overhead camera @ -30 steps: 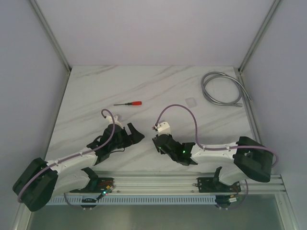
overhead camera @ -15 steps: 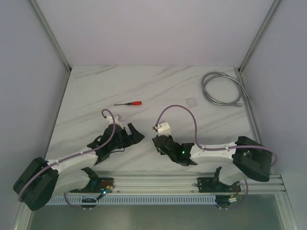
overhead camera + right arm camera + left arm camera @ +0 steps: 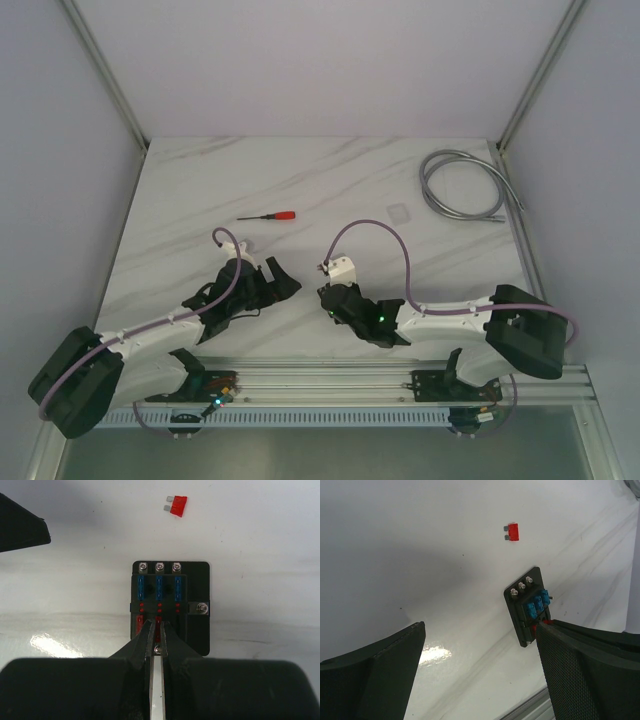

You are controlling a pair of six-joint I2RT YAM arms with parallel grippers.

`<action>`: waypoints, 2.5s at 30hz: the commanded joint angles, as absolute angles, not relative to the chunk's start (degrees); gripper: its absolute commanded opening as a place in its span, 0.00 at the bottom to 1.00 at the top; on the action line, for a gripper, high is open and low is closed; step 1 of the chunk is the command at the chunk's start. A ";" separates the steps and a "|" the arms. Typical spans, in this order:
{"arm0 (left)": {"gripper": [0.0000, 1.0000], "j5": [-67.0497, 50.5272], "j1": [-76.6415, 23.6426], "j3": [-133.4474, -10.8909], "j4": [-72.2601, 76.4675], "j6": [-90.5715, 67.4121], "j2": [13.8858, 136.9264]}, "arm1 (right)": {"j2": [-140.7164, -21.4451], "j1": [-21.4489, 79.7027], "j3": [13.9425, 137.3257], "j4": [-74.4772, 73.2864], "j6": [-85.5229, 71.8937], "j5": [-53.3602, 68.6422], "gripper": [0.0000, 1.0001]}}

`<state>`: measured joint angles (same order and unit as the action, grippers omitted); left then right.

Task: Snap on the fuse box
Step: Install the fuse at the fuse box base.

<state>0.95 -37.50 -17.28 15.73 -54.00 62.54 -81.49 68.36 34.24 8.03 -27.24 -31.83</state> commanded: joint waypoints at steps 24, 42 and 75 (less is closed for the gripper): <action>1.00 0.53 -37.27 -18.13 15.16 -54.16 62.72 | -78.91 68.85 34.59 8.76 -27.44 -34.57 0.06; 1.00 0.35 -37.28 -18.01 15.20 -54.34 62.49 | -82.86 68.90 35.02 8.87 -27.64 -35.51 0.06; 1.00 0.09 -37.27 -18.28 15.25 -54.23 62.77 | -83.50 68.82 36.56 8.08 -26.89 -33.91 0.29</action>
